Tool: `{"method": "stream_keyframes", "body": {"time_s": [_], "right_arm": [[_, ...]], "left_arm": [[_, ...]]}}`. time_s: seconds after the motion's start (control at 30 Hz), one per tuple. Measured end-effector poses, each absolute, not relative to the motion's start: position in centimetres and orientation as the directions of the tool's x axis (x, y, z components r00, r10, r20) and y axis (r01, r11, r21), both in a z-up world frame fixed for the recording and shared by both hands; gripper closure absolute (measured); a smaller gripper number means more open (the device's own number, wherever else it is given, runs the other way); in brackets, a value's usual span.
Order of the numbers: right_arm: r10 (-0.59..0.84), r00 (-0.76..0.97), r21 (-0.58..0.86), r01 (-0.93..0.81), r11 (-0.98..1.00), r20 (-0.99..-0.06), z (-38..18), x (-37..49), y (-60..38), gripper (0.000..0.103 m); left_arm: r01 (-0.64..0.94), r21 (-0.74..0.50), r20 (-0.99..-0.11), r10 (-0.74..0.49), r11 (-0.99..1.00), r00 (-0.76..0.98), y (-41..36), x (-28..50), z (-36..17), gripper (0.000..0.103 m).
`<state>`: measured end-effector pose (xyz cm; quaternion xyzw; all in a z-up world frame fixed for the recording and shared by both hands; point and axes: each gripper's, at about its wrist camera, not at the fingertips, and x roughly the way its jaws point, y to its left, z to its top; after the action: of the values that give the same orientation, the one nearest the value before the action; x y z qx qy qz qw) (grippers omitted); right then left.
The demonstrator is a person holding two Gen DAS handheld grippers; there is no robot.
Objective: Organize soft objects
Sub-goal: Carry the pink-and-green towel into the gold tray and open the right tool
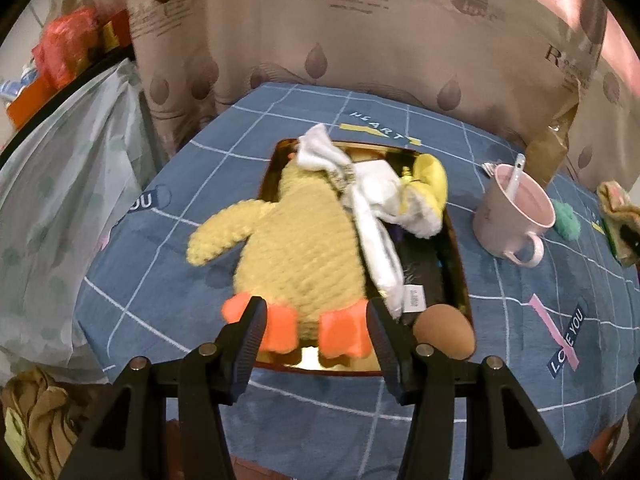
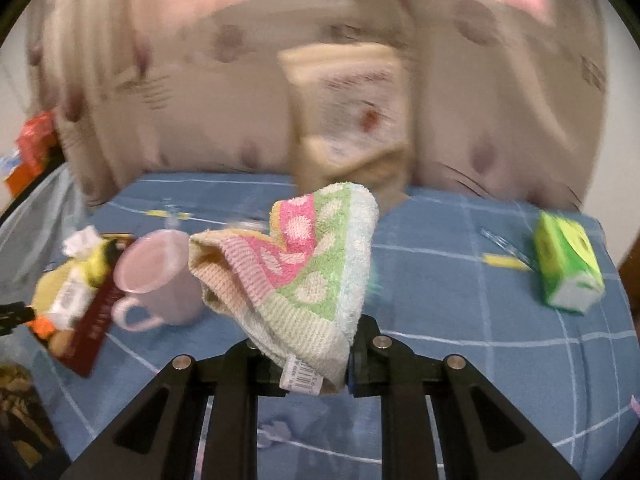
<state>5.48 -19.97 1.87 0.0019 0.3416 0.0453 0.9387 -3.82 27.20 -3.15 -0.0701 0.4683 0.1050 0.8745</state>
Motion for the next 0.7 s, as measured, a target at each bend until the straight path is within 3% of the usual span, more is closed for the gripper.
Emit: {"method": "stream_keyframes", "body": {"time_s": [0.37,0.7], "right_arm": [[0.349,0.684,0.081,-0.391,0.917,-0.641,3.9,6.6,-4.4,0.086],[0.435,0.587,0.083,-0.53,0.844,-0.683,1.1,7.7,6.7,0.086]], "left_arm": [[-0.279,-0.02,-0.826,0.141,0.96,0.545,28.5,-4.5,-3.2,0.05],[-0.32,-0.047,-0.821,0.146,0.946,0.552,29.8,-5.0,-3.2,0.05]]}}
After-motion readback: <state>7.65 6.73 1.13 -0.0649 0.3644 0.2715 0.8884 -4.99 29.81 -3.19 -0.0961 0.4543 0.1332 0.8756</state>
